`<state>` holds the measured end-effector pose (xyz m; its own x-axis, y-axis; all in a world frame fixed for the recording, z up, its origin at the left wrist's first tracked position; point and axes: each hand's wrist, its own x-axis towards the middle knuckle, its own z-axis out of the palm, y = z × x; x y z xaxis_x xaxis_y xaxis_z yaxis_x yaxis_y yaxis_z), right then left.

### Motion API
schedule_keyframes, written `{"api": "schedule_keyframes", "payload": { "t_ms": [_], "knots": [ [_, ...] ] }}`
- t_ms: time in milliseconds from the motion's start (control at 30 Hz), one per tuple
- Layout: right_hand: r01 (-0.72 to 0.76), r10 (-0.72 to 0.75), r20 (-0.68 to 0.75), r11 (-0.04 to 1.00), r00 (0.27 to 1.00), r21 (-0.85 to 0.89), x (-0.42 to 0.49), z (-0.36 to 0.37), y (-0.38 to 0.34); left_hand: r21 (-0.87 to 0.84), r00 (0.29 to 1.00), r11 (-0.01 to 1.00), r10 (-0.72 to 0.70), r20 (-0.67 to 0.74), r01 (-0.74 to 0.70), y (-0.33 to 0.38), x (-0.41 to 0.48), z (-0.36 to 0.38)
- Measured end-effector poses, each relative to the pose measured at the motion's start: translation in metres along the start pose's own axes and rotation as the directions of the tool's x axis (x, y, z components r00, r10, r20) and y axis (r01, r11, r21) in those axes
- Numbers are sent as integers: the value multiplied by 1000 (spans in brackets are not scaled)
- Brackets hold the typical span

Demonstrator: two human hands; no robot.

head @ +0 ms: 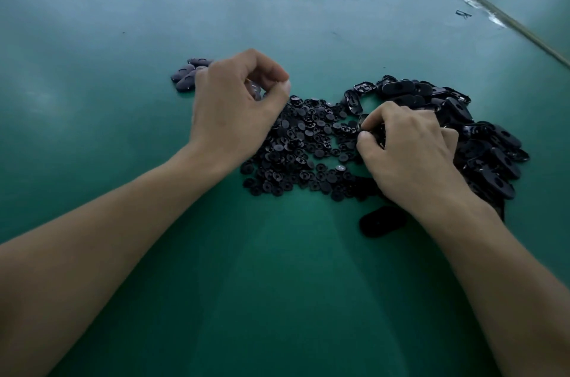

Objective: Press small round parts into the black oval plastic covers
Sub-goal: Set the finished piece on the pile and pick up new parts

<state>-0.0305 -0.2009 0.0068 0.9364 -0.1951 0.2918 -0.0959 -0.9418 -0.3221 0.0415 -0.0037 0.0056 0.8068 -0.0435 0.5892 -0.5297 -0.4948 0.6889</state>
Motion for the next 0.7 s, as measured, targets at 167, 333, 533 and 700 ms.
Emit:
{"api": "schedule_keyframes", "payload": {
  "t_ms": [167,333,533,700],
  "knots": [
    [-55,55,31,998,998,19,-1,-1,-2,-36,994,998,62,92,-59,4,-8,6],
    [19,-7,163,997,987,-75,-2,1,-2,-31,991,998,59,117,-56,2,-8,6],
    [70,-69,73,997,995,-12,-2,2,-4,-24,992,998,59,112,-56,2,-7,5],
    [88,-86,-46,995,995,48,-2,0,-7,-32,992,998,56,114,-52,3,-7,4]
  ]
}}
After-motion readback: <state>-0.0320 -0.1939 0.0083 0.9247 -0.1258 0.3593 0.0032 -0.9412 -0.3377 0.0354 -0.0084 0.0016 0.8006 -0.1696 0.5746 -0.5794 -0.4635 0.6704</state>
